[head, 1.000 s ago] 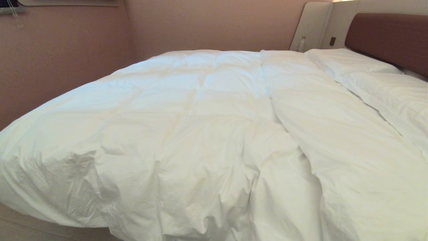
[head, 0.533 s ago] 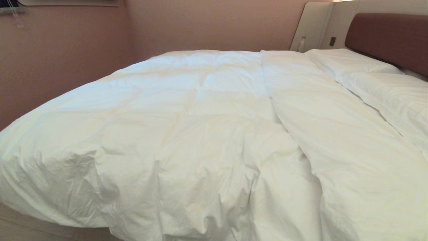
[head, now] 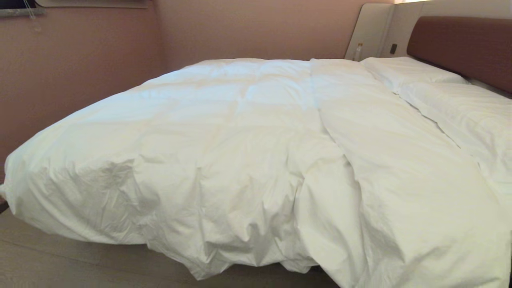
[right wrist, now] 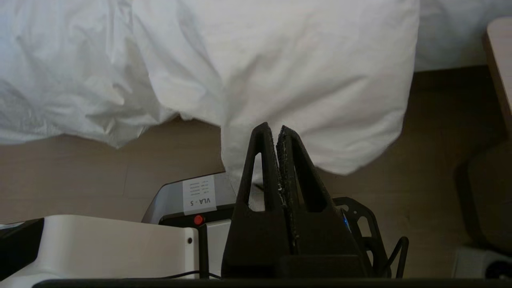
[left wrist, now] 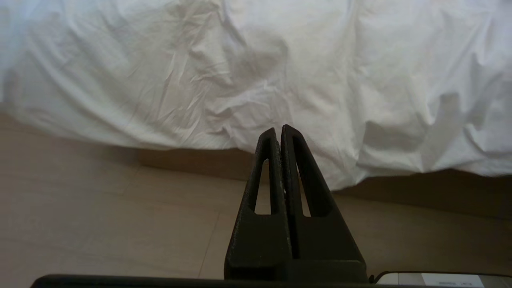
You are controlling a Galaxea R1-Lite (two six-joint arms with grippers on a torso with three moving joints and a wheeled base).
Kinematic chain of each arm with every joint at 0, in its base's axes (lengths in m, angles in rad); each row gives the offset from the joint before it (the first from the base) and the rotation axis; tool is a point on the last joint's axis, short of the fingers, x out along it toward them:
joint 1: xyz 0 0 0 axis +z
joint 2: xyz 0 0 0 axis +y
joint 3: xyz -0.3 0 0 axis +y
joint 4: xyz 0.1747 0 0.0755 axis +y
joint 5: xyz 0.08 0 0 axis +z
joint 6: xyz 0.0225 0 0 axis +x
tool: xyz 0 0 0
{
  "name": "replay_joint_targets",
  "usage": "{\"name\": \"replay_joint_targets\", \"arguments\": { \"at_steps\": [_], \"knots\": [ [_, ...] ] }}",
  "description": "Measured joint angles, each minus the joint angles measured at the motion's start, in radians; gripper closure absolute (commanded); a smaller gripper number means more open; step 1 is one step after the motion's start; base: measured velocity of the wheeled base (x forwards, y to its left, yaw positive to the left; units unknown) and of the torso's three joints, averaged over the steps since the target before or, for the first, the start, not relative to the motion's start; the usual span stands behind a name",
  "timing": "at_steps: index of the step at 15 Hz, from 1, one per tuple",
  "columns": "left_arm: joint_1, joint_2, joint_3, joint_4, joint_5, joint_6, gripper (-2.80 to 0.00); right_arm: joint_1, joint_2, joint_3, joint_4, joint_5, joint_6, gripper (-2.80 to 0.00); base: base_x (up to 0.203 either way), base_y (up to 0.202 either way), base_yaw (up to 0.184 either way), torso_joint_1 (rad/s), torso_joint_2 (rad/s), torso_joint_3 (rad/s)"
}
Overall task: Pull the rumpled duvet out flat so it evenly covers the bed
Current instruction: Hold the folded corner of the quilt
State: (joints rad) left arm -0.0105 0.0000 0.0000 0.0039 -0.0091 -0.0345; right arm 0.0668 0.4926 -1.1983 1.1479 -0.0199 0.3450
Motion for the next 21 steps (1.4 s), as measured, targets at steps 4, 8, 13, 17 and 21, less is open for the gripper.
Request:
{"name": "replay_joint_targets", "arguments": {
  "at_steps": [4,8,13,17,21],
  "knots": [
    [0.000,0.000,0.000,0.000,0.000,0.001,0.00,0.000,-0.002,0.023,-0.002,0.000,-0.001,0.00,-0.122,0.000,0.000,0.002,0.00,0.002],
    [0.000,0.000,0.000,0.001,0.000,0.001,0.00,0.001,0.037,0.083,-0.042,0.011,-0.005,0.00,0.000,0.000,0.000,0.000,0.00,0.000],
    [0.000,0.000,0.000,0.000,0.000,0.001,0.00,0.006,0.215,0.147,-0.179,0.012,-0.020,0.00,0.000,0.000,0.000,0.000,0.00,0.000],
    [0.000,0.000,0.000,0.000,0.000,0.001,0.00,0.006,0.429,0.153,-0.323,0.014,-0.020,-2.80,0.000,0.000,0.000,0.000,0.00,0.000],
    [0.000,0.000,0.000,0.000,0.000,0.001,0.00,0.015,0.630,0.099,-0.459,0.036,-0.051,-2.80,0.000,0.000,0.000,0.000,0.00,0.000]
  ]
}}
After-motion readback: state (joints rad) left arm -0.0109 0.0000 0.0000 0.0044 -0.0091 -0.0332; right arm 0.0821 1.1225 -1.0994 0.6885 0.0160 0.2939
